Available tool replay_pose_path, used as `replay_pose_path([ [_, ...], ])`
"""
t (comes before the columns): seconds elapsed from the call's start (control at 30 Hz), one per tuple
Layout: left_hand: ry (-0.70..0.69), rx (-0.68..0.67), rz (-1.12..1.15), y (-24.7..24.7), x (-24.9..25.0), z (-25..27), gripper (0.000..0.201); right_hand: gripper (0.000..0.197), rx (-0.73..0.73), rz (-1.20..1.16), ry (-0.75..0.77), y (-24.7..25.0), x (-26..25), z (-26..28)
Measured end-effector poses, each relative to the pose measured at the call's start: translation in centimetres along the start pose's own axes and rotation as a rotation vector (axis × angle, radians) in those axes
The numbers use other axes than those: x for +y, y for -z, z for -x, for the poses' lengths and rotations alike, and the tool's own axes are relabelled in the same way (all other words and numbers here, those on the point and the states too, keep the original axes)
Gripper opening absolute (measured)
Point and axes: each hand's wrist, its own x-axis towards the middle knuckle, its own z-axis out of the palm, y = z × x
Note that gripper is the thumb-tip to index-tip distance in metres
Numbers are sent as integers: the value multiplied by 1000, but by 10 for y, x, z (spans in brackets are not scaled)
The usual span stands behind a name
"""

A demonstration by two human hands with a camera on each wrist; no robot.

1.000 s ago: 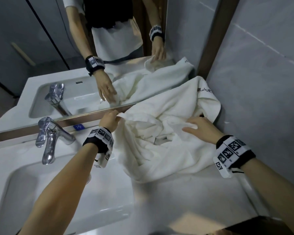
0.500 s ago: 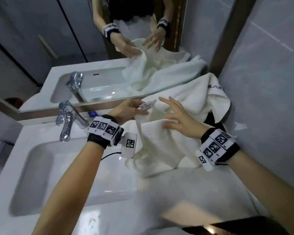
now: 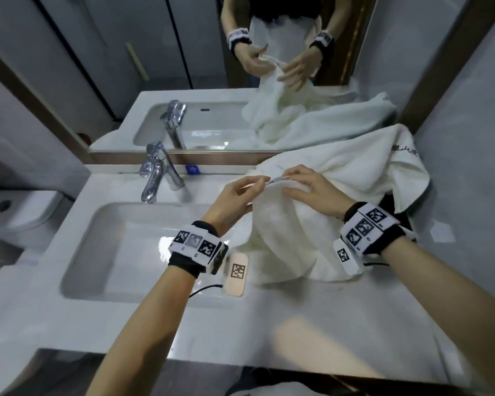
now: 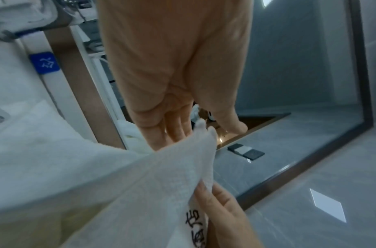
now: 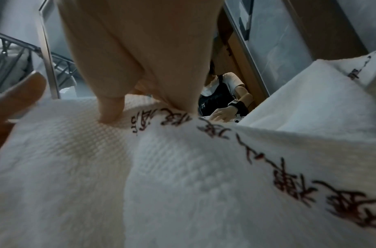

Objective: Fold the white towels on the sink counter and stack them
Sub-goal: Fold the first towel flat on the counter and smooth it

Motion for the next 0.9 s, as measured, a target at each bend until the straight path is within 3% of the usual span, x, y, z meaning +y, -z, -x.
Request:
replay_pose_path([
  [0.23,-152,269,-356,-18,-4,9,24,25,38,113,-5,-10,8,-3],
  [0.37,-295,248,-438,-25,26,14,27,34,-5,149,-66,-8,11,-9],
  [0.43,-347,185,-438,-27,52,16,27,48,-26,93,-84,-2,9,-8],
  [0.53,-369,7,-493,-30,87,18,24,71,-2,9,89,5,-5,-4],
  [0.6,-397,-33,-527,-30,104,18,22,62,17,-23,59,10,-12,-4],
  [0.7,-456,-20,-514,-31,120,16,21,15,3,-80,4,15,-3,-3],
  [0.77,-491,7,-527,-32,126,13,22,18,9,-101,-71,21,10,1],
  [0.83,-533,71,-558,-30,130,9,26,38,24,-106,-161,33,26,7],
  [0.9,-588,184,-548,-24,134,3,29,36,28,-116,-235,47,42,20],
])
